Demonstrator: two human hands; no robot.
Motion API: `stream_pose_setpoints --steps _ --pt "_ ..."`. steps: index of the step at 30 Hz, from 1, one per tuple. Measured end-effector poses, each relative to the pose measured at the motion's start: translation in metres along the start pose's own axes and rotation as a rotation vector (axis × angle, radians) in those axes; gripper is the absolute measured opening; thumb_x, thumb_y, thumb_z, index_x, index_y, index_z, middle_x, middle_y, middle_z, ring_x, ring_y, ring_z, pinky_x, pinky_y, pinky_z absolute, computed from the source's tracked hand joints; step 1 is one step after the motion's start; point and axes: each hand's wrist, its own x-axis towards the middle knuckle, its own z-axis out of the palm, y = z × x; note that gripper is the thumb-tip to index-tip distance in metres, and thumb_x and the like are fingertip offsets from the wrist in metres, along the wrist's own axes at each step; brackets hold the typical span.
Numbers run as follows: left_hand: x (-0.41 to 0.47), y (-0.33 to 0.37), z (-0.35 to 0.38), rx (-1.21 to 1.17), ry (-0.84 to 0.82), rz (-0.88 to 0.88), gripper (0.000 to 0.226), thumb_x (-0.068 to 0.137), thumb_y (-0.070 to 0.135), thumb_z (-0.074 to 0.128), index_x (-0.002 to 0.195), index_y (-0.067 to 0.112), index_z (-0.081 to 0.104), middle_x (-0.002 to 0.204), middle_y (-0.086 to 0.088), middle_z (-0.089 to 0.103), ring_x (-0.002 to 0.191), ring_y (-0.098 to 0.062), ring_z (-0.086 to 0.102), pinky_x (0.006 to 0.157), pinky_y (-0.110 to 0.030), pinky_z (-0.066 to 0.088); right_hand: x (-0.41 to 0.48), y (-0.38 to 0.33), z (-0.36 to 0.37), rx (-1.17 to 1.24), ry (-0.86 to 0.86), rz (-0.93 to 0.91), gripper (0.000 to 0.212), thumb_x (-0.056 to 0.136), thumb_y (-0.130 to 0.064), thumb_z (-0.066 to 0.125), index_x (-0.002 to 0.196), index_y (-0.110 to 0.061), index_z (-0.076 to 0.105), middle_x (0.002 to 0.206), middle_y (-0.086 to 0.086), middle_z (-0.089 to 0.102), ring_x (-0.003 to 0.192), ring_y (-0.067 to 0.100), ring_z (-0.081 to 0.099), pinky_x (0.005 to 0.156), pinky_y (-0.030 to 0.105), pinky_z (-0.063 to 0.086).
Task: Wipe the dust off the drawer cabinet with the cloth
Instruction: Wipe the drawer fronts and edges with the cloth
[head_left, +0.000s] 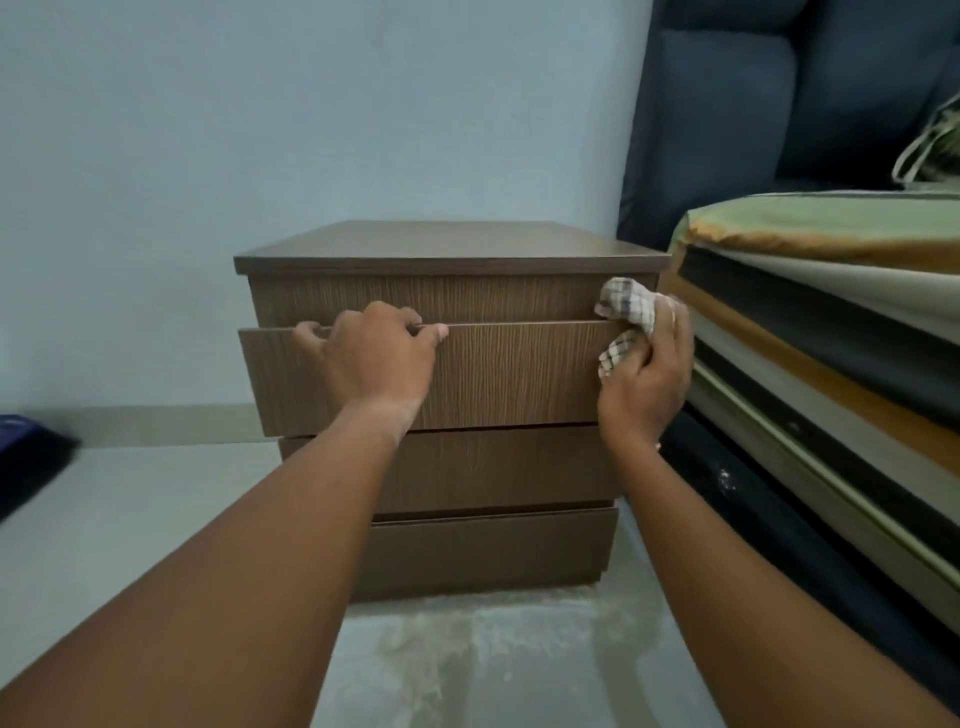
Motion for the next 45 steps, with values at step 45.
stream_pose_setpoints --steps 45 --pt "0.034 -0.182 -0.026 -1.224 -0.388 -0.732 0.091 0.091 0.076 0.007 0.119 0.019 0.072 0.11 -0.006 0.075 0.103 -0.014 0.068 0.081 -0.027 0.042 -0.191 -0.143 0.176 -0.46 -0.506 -1.061 0.062 0.09 -0.015 0.053 0.149 -0.032 0.045 0.153 0.0 0.043 0.143 0.029 0.034 0.124 0.053 0.01"
